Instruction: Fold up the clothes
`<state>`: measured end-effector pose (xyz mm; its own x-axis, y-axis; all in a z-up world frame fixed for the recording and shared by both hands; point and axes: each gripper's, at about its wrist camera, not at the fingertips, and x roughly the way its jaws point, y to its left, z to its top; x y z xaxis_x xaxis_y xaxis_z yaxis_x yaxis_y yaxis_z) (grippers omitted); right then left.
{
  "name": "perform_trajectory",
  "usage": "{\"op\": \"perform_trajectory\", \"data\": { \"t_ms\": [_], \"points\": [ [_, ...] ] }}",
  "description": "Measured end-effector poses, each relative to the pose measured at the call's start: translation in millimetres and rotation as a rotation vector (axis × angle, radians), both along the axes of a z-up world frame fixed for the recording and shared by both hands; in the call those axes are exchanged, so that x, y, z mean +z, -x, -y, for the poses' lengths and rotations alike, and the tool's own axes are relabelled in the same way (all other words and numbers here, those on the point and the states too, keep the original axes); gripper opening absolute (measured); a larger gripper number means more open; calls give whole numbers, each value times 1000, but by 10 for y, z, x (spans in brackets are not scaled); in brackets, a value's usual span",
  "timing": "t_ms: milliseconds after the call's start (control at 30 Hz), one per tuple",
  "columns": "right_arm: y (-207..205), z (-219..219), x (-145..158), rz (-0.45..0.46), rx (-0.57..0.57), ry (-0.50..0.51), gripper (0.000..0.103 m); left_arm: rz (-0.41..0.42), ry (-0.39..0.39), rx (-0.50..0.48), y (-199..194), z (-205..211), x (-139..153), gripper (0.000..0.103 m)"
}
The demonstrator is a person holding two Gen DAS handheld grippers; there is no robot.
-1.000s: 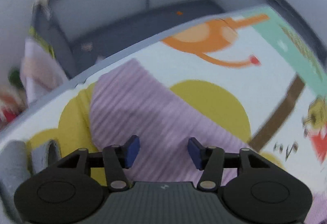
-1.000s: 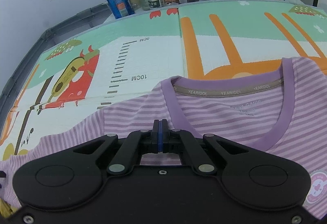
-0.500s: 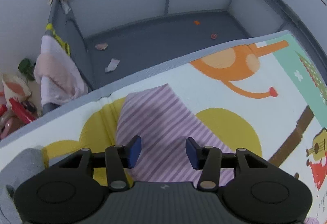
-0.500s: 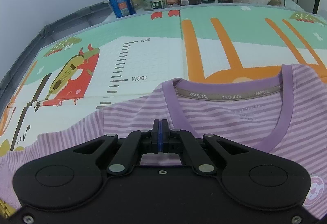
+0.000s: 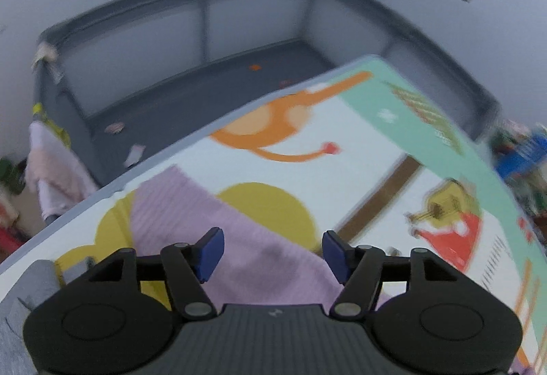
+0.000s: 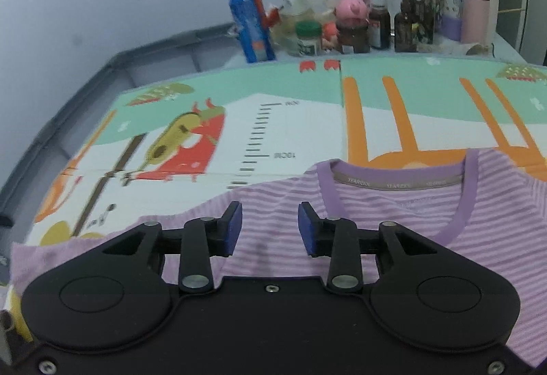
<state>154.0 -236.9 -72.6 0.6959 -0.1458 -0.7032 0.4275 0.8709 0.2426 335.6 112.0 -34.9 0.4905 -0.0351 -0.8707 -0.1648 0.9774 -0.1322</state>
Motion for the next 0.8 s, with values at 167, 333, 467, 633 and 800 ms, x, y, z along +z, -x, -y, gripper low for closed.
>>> {"op": "perform_trajectory", "data": {
  "t_ms": [167,333,467,633,800],
  "points": [
    [406,-82,244,51,20,-9,42,43,-6,-125,293,404,228,73],
    [910,-146,437,84,21,22,46,62,2,-232,683,768,340,76],
    [1331,-99,487,84,-15,26,52,58,10,-312,1053,1067,360,78],
    [1934,70,444,84,-78,-10,53,62,-2,-428,1577,1378,340,79],
    [2442,161,364,67,-99,-11,53,47,13,-513,2092,1587,270,80]
  ]
}}
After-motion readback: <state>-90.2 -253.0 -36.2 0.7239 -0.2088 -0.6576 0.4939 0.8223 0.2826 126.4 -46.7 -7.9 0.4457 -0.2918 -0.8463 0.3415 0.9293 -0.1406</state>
